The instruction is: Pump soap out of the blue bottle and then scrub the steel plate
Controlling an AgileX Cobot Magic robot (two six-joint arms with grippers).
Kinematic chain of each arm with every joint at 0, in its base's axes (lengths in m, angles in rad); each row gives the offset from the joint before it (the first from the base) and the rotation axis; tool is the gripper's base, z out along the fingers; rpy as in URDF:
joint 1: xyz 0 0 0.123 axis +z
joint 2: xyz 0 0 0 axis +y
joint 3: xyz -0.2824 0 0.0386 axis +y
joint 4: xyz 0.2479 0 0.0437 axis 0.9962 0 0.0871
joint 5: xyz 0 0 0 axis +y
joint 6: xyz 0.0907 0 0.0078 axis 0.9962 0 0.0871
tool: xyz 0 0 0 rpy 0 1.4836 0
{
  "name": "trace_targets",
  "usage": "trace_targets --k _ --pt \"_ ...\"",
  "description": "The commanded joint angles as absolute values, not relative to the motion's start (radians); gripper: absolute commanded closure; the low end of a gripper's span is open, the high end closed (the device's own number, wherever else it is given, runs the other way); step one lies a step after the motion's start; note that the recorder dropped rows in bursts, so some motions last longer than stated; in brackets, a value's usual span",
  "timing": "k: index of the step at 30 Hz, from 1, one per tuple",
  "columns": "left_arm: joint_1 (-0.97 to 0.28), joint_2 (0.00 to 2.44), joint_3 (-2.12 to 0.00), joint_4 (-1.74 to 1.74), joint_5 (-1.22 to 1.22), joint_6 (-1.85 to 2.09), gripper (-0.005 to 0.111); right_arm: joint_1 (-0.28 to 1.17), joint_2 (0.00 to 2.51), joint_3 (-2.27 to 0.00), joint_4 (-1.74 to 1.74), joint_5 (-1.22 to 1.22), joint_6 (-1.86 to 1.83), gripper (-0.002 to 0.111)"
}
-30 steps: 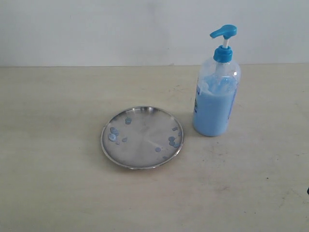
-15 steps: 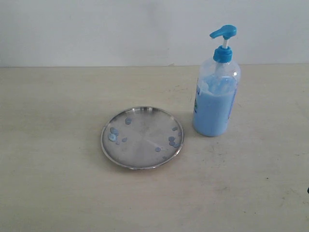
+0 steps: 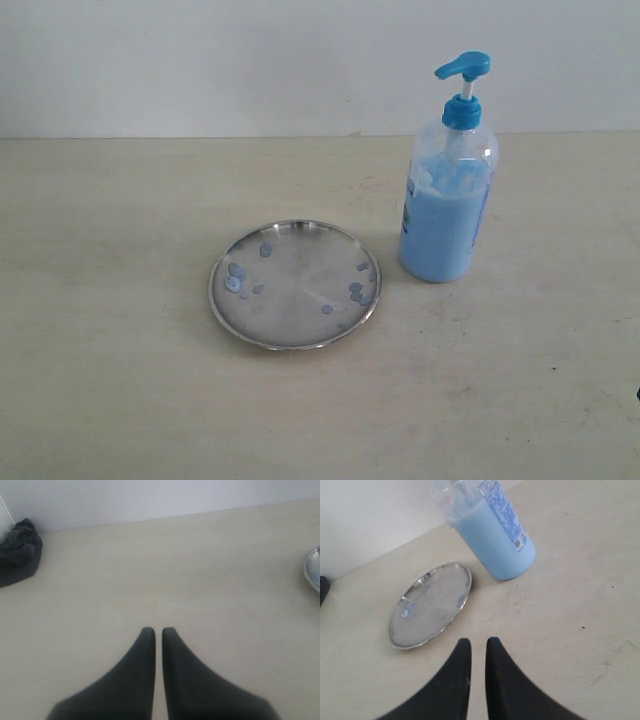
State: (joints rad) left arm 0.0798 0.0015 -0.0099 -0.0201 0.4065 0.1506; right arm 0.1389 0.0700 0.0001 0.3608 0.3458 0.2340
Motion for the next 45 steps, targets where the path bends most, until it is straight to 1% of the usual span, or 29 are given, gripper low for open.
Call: trace_targets --k 1,20,21,24,25,26,29,32,34,37,39,45 --pt "0.084 0.000 0.000 -0.032 0.351 0.181 0.102 0.140 0.068 0.000 0.360 0.341 0.229 0.108" --pt "0.084 0.000 0.000 -0.032 0.351 0.181 0.102 0.138 0.068 0.000 0.319 0.338 0.227 0.108" --pt "0.084 0.000 0.000 -0.032 0.351 0.181 0.102 0.137 0.068 0.000 0.266 0.313 0.239 0.108" --pt "0.084 0.000 0.000 -0.032 0.351 0.181 0.102 0.132 0.068 0.000 -0.035 0.086 0.358 0.108" --pt "0.084 0.000 0.000 -0.032 0.351 0.181 0.102 0.121 0.068 0.000 -0.107 0.022 0.331 0.108" --pt "0.084 0.000 0.000 -0.032 0.351 0.181 0.102 0.108 0.068 0.000 -0.113 0.008 0.270 0.108" --pt "0.084 0.000 0.000 -0.032 0.351 0.181 0.102 0.049 0.068 0.000 -0.098 0.045 0.170 0.108" --pt "0.084 0.000 0.000 -0.032 0.351 0.181 0.102 -0.040 0.068 0.000 -0.064 0.108 0.146 0.108" --pt "0.084 0.000 0.000 -0.030 0.351 0.181 0.102 -0.072 0.061 0.000 -0.050 0.179 0.143 0.108" --pt "0.084 0.000 0.000 -0.030 0.351 0.181 0.102 -0.060 0.000 0.000 -0.050 0.329 0.118 0.108" --pt "0.084 0.000 0.000 -0.030 0.351 0.181 0.102 -0.058 0.000 0.000 -0.053 0.314 0.054 0.108" --pt "0.084 0.000 0.000 -0.030 0.347 0.181 0.102 -0.060 0.000 0.000 -0.033 0.326 0.061 0.108"
